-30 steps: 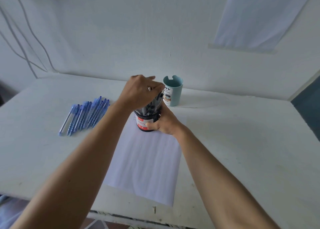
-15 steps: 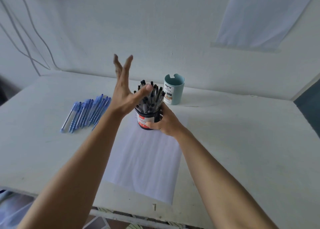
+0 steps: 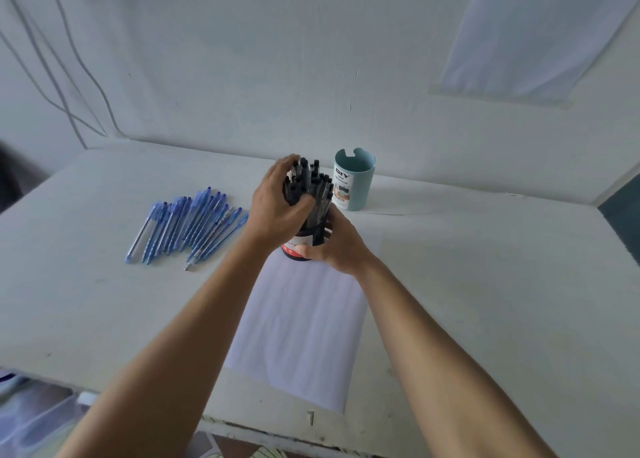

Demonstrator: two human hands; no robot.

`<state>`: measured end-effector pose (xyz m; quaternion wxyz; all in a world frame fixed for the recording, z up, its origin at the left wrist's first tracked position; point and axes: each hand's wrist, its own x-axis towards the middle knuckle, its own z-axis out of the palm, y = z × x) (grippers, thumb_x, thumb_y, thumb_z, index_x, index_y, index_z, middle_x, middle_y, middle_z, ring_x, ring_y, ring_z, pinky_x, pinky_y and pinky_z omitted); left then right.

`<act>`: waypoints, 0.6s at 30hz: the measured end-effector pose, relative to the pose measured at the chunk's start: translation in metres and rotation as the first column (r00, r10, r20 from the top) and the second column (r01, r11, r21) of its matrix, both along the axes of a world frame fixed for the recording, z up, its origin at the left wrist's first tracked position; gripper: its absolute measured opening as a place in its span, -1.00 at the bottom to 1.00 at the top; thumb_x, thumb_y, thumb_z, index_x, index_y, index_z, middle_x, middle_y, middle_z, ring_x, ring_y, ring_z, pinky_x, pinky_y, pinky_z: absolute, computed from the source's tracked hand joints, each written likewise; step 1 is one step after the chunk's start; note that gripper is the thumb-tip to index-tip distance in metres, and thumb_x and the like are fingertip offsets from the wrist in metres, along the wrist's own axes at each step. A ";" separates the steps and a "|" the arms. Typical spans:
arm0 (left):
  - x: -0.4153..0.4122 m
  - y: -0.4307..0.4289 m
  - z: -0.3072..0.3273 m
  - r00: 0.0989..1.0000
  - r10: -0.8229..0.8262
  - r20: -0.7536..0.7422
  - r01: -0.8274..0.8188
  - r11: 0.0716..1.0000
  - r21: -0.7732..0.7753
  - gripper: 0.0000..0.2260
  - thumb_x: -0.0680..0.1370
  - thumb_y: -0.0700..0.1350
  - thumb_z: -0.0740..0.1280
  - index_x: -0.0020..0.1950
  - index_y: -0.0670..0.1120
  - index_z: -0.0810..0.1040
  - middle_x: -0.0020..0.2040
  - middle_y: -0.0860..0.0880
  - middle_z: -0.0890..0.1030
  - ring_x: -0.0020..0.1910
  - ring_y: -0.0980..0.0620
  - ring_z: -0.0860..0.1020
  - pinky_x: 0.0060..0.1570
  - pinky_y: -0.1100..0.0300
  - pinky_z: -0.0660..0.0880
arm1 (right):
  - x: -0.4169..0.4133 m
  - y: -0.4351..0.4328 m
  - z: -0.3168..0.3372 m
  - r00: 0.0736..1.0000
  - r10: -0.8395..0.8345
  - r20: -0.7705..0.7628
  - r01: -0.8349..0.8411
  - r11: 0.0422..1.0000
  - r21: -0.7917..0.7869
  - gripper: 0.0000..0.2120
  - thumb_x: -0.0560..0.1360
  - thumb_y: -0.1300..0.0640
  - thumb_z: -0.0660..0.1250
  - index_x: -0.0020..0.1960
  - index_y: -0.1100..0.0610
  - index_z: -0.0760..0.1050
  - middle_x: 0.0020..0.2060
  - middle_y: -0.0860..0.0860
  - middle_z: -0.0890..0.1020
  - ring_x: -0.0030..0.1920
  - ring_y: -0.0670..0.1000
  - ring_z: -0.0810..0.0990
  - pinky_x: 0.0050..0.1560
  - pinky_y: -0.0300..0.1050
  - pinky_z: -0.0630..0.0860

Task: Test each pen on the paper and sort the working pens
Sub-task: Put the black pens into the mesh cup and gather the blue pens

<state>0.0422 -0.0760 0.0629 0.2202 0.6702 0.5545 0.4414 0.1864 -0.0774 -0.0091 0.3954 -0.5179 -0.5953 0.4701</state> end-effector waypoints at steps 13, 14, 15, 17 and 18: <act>-0.007 0.004 0.002 0.933 -0.047 -0.356 0.122 0.974 0.192 -0.30 0.52 0.19 0.36 0.59 0.02 0.24 0.62 -0.01 0.16 0.61 -0.04 0.04 0.48 0.03 -0.03 | 0.000 0.001 0.000 0.999 0.011 0.041 -0.013 0.999 0.037 -0.32 0.26 0.22 0.65 0.28 0.04 0.42 0.09 -0.09 0.65 0.05 -0.18 0.64 0.10 -0.19 0.60; -0.007 0.004 0.005 0.916 -0.093 -0.389 0.173 0.969 0.175 -0.42 0.60 0.14 0.28 0.57 -0.04 0.30 0.57 -0.05 0.28 0.59 -0.04 0.15 0.54 0.02 0.01 | 0.000 0.001 -0.001 0.999 0.012 0.036 -0.013 0.999 0.035 -0.30 0.25 0.21 0.66 0.29 0.04 0.42 0.10 -0.08 0.65 0.07 -0.16 0.64 0.12 -0.14 0.61; -0.007 0.005 0.005 0.906 -0.115 -0.408 0.198 0.965 0.169 -0.49 0.65 0.13 0.15 0.54 -0.07 0.35 0.52 -0.06 0.39 0.55 -0.03 0.25 0.55 -0.01 0.10 | 0.000 0.002 -0.002 0.999 0.012 0.033 -0.013 0.999 0.030 -0.29 0.24 0.20 0.66 0.29 0.05 0.41 0.11 -0.07 0.65 0.09 -0.14 0.64 0.14 -0.09 0.61; -0.004 0.004 0.006 0.883 -0.089 -0.462 0.176 0.973 0.149 -0.44 0.66 0.17 -0.11 0.53 -0.03 0.39 0.50 0.01 0.42 0.53 -0.03 0.29 0.52 0.00 0.14 | -0.001 0.002 -0.002 0.999 0.011 0.038 -0.012 1.000 0.026 -0.27 0.22 0.17 0.66 0.30 0.05 0.41 0.12 -0.06 0.65 0.10 -0.11 0.64 0.15 -0.05 0.61; -0.003 0.003 0.007 0.861 -0.068 -0.504 0.146 0.982 0.117 -0.39 0.65 0.20 -0.19 0.54 0.00 0.36 0.54 0.07 0.35 0.56 -0.03 0.23 0.53 0.00 0.07 | -0.001 0.002 -0.002 0.999 0.010 0.042 -0.011 1.000 0.025 -0.27 0.23 0.17 0.67 0.30 0.05 0.41 0.12 -0.06 0.65 0.10 -0.12 0.64 0.15 -0.07 0.61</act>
